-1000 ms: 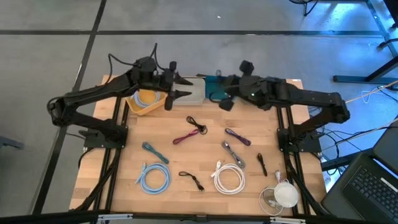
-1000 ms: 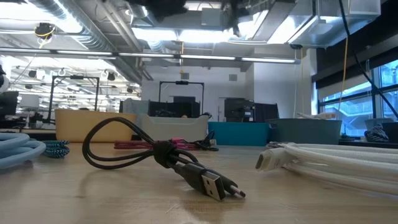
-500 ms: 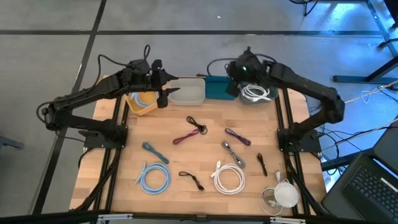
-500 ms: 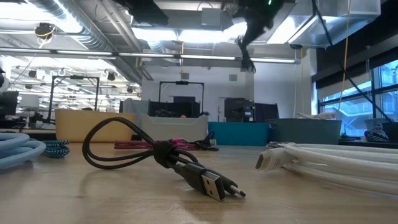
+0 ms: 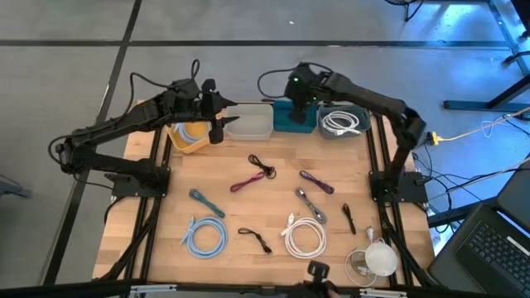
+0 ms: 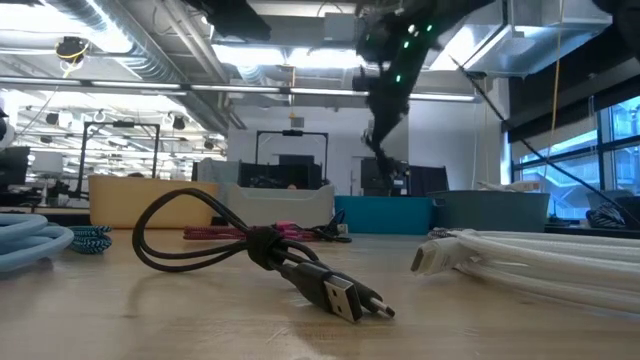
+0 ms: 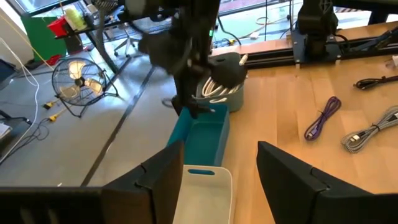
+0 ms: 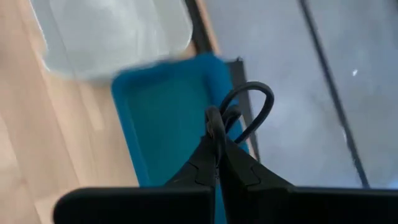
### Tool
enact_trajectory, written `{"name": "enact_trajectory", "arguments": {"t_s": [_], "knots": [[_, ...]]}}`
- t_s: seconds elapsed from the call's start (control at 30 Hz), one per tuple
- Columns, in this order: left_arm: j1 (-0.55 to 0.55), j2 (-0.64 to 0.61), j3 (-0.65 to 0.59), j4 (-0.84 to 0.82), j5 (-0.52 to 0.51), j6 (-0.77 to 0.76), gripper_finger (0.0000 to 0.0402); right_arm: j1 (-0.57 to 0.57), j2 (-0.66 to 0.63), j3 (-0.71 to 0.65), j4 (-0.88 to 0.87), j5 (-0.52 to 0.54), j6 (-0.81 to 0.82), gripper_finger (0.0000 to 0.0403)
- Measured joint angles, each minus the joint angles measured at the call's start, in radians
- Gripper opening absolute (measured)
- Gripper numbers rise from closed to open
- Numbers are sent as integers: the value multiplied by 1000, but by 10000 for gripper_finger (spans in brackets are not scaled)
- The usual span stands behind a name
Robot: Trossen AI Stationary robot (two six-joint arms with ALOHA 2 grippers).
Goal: Pick & Place USB Port
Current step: Put the black charger cable into the dark blue bin
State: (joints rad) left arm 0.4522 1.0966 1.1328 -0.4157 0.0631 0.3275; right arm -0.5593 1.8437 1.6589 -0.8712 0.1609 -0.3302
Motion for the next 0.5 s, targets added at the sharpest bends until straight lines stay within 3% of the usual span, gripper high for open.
{"name": "enact_trajectory", "arguments": {"t_s": [0.5], "knots": [[0, 0, 0, 0, 0, 0, 193, -31, 203, 0, 3, 2, -56, 1]]}}
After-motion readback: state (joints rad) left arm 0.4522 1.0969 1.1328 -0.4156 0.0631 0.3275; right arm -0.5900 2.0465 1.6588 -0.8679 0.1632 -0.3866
